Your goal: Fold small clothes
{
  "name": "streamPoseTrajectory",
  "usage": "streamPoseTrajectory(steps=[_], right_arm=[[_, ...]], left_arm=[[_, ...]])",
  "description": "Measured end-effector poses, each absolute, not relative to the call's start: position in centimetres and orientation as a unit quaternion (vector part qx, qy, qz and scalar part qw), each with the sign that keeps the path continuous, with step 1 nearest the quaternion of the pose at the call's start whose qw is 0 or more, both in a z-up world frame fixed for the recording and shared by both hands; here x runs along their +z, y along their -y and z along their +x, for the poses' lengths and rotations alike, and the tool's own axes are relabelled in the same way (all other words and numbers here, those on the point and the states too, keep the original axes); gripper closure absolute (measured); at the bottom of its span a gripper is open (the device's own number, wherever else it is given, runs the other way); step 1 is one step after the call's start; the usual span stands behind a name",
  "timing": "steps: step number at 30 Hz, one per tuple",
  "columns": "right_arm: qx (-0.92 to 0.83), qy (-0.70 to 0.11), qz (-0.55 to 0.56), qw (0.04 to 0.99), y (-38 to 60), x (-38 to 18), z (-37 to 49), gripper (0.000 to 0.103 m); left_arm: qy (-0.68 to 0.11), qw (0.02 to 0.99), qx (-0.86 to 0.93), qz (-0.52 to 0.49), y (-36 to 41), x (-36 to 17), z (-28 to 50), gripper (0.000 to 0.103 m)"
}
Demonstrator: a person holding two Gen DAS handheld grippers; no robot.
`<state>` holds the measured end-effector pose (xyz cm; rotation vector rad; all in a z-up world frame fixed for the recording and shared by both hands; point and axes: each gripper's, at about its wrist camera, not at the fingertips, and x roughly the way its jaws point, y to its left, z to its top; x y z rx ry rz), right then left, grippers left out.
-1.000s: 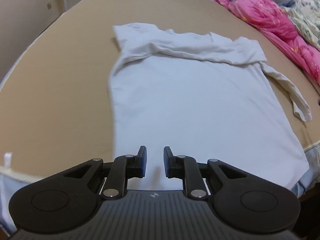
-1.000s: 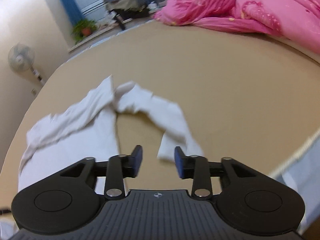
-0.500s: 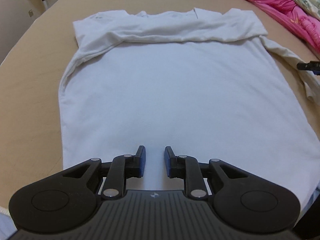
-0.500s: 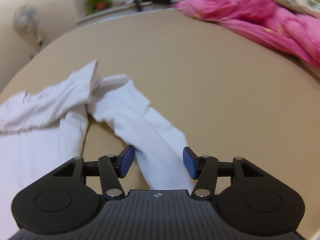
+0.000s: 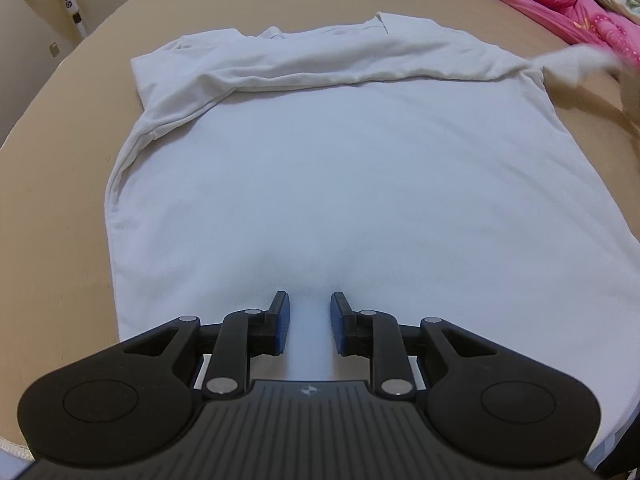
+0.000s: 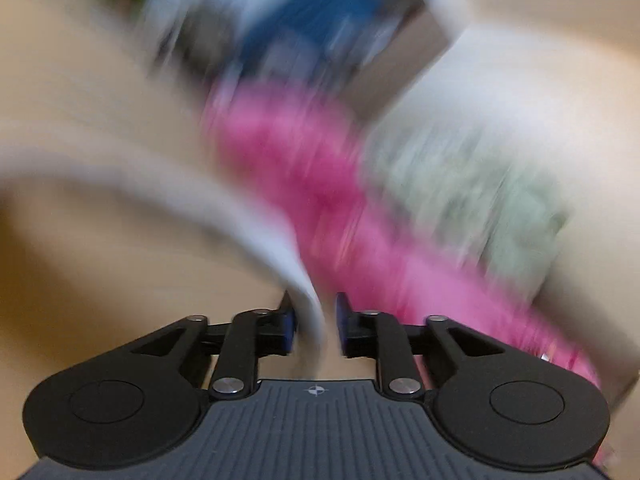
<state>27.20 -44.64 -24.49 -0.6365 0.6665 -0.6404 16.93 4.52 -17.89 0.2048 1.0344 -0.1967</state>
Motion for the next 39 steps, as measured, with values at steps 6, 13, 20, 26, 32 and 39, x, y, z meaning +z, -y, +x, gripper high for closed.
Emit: streamPoseTrajectory(steps=[6,13,20,26,32,39], right_arm=[[-0.332,-0.382,-0.058,0.860,51.9,-23.9,22.8,0.081],[-0.269,-0.252,0.355,0.859,58.7,-23.7,20.0,0.076],[-0.284,-0.243,0.398,0.838,59.9,-27.1,23.1,0.098],[-0.371,-0.166,0.368,0.836,62.3,-25.6,23.1,0.100],[-0.430,-0.219,0.335,0.809,61.1,-25.5,23.6,0.090],[-0.307,-0.162,0.328,0.879,51.2,-14.8,21.7,0.081]], left_arm=[[-0.492,0.860,-0.091,0.099,-4.3,-17.9,17.0,0.078],[-0.488,0.862,-0.091,0.100,-4.4,-17.9,16.8,0.078],[-0.482,0.865,-0.090,0.104,-4.3,-18.0,16.7,0.078],[-0.479,0.868,-0.089,0.099,-4.4,-18.0,16.7,0.078],[-0.458,0.880,-0.085,0.098,-4.3,-16.5,16.9,0.077],[-0.346,0.920,-0.158,0.100,3.7,-12.4,21.3,0.077]])
